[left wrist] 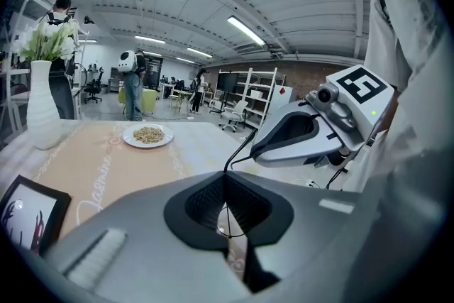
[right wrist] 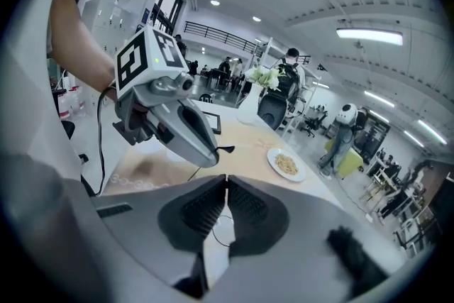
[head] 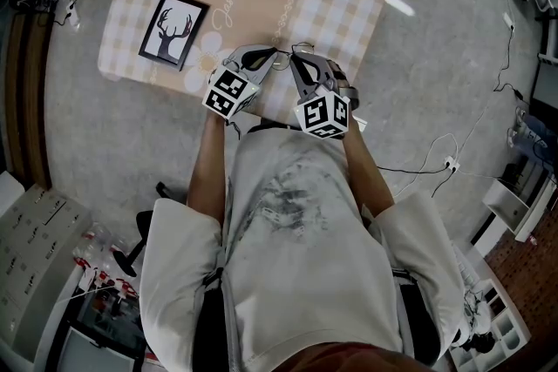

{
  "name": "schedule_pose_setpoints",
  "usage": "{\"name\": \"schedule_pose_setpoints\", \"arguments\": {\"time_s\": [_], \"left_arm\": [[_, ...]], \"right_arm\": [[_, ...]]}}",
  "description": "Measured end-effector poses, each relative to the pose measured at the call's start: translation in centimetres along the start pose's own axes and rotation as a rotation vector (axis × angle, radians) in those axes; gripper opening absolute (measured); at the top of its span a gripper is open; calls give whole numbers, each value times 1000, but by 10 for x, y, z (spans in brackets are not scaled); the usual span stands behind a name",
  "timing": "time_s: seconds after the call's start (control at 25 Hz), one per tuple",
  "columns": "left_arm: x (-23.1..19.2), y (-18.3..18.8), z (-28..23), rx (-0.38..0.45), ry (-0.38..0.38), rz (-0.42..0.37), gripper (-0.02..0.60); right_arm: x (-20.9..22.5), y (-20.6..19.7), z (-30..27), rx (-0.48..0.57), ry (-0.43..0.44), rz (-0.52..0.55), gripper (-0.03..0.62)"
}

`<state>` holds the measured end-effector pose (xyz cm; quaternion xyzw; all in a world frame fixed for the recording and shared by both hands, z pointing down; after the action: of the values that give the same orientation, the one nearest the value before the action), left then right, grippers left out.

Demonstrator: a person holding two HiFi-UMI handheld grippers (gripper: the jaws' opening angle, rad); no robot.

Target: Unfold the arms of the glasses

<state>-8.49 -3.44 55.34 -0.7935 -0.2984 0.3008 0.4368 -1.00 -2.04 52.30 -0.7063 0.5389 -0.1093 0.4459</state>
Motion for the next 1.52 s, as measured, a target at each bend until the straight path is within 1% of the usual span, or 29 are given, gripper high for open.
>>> {"name": "schedule_pose_setpoints", "arguments": {"time_s": [0.28, 0.8, 1.52], "left_arm": [[0, -2, 1, -5, 6, -1, 9], [-1, -7, 3, -14, 44, -9, 9], [-7, -9, 6, -16, 102, -15, 9]], "right_arm": [[13, -1, 7, 2, -53, -30, 21], [35, -8, 21, -8, -135, -83, 21], [51, -20, 32, -25, -196, -137, 22]]}}
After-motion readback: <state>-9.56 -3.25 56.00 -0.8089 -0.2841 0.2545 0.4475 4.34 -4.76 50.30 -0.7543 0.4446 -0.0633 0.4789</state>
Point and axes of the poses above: the fingertips, and each gripper's own axes: z backward along the fingers, x to its right, y out of its top, the point moved 4 cm from there along z, backward along the fingers, and after that the axes turned 3 degrees about x, right-handed, at the moved point
